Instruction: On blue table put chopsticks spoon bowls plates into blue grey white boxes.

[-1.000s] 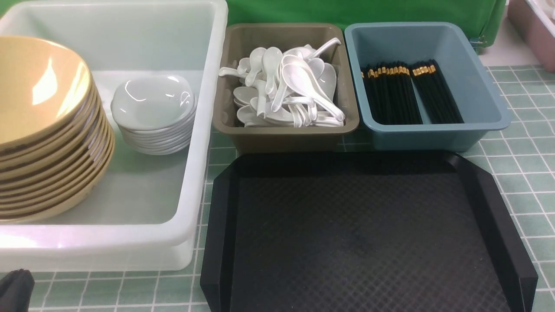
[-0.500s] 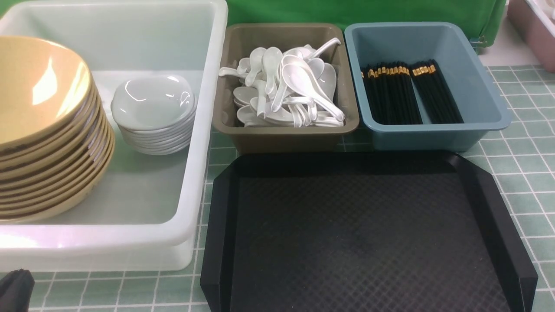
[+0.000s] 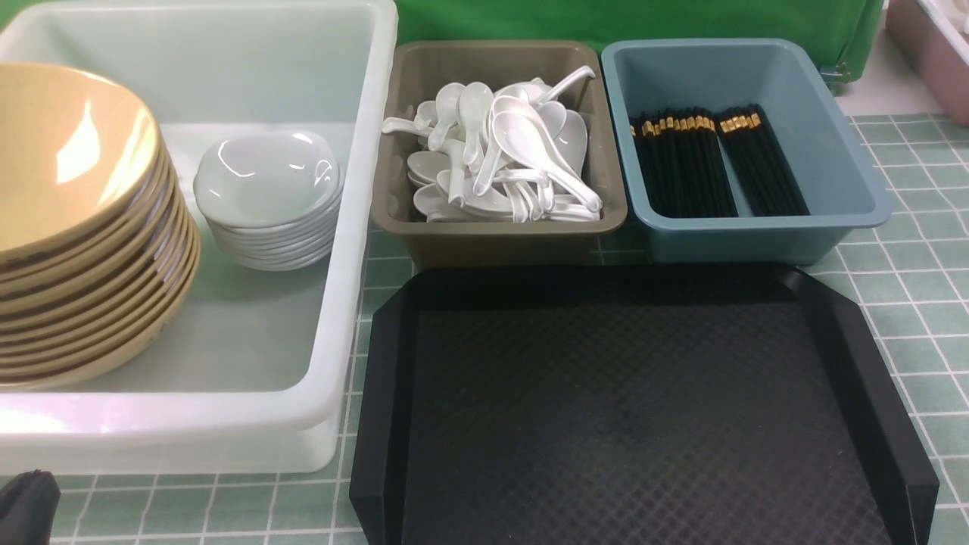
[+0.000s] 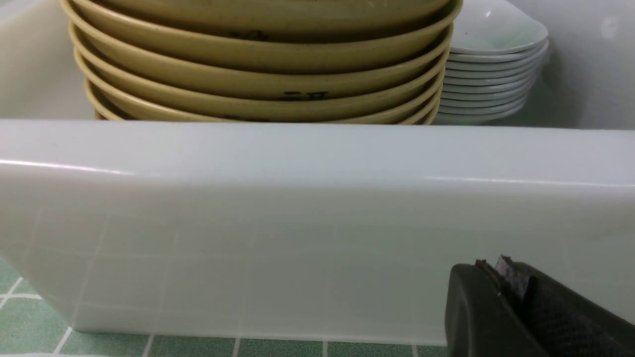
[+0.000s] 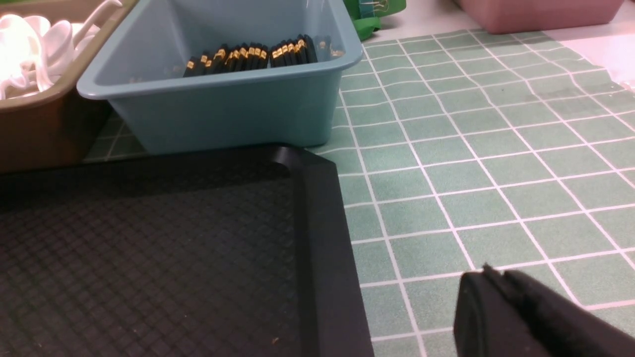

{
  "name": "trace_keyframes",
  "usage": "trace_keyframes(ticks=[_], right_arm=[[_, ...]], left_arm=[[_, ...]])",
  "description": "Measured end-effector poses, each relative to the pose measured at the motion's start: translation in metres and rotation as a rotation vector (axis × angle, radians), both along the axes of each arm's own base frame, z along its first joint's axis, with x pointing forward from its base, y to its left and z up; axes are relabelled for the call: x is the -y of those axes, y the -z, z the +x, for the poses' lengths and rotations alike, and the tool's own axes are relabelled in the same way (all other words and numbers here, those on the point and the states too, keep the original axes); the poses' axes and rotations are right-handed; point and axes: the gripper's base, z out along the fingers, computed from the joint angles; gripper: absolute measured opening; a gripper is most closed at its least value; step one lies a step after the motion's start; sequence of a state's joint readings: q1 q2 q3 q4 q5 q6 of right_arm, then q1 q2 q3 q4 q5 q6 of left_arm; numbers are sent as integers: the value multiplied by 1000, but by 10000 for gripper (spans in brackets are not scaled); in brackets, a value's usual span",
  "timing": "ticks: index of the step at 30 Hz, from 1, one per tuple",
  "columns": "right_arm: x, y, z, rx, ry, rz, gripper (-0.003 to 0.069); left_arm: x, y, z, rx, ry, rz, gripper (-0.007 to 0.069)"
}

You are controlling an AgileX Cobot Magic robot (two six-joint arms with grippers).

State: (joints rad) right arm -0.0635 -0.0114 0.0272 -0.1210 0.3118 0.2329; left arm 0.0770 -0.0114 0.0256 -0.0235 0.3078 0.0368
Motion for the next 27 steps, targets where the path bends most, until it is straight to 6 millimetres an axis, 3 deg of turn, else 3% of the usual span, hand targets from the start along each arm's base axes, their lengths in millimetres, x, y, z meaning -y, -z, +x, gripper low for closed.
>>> trace_keyframes(ticks=[27], right_arm=[[0,0,0,0,0,0,107]], left_arm=[[0,0,0,0,0,0,2]])
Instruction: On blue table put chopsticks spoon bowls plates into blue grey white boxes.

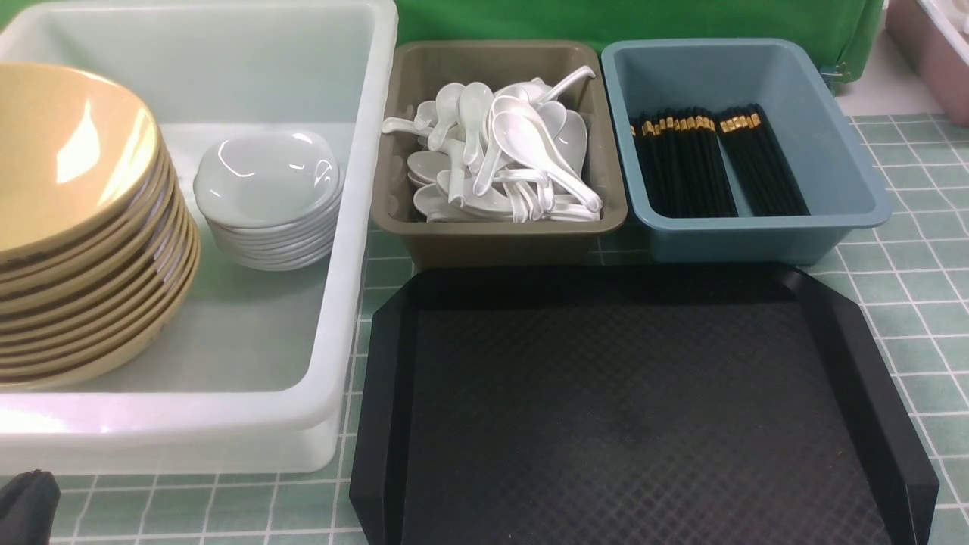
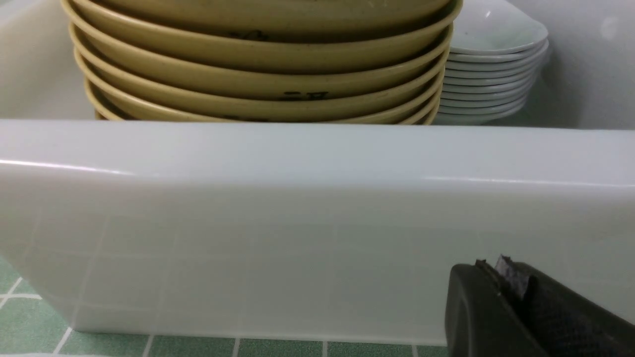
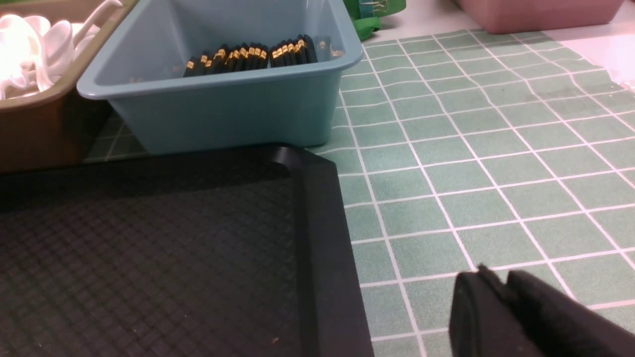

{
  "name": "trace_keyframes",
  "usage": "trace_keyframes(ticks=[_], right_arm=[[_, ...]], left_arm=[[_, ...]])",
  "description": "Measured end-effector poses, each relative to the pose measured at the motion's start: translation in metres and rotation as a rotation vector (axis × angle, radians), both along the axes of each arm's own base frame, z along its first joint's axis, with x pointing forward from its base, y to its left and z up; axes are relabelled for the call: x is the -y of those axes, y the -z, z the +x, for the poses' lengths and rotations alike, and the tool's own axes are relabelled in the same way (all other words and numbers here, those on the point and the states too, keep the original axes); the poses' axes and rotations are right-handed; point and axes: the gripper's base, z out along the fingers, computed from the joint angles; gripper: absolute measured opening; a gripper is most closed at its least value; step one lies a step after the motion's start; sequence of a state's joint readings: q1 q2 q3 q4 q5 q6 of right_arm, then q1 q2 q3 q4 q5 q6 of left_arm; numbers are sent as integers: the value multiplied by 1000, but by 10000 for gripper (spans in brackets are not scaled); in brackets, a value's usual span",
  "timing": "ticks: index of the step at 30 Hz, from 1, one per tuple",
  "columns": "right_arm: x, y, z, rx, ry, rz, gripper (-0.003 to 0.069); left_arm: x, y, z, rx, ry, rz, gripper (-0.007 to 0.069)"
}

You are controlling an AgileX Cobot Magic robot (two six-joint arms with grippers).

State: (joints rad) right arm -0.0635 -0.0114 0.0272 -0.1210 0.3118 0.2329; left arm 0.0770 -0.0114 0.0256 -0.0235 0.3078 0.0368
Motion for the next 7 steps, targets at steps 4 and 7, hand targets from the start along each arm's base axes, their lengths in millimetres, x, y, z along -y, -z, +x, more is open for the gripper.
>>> trace_keyframes(ticks=[4,7], right_arm=[[0,0,0,0,0,0,111],[0,0,0,0,0,0,113]], left_arm=[[0,0,0,0,0,0,2],[0,0,0,0,0,0,2]])
